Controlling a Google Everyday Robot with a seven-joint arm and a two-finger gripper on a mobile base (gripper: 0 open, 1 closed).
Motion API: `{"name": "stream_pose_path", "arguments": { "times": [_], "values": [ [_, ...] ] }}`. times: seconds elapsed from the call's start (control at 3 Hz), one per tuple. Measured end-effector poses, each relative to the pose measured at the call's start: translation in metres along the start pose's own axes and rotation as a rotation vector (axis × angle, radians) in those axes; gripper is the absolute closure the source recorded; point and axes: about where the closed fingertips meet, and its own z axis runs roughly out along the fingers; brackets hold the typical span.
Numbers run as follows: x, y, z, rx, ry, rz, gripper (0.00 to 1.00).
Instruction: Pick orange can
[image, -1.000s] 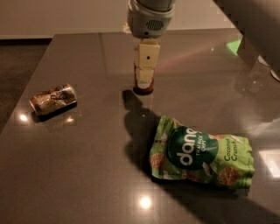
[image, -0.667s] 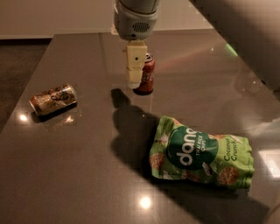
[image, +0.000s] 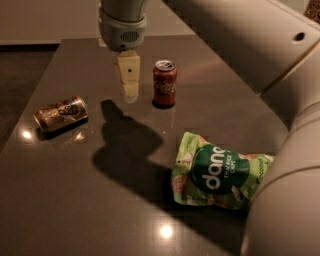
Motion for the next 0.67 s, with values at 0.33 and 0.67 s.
{"name": "stream_pose_path", "arguments": {
  "times": [0.33,0.67],
  "values": [
    [-0.019,-0.01,0.028,-0.041,0.0,-0.054,0.0],
    [-0.04,-0.017,0.063,-0.096,0.008,-0.115,0.0]
  ]
}}
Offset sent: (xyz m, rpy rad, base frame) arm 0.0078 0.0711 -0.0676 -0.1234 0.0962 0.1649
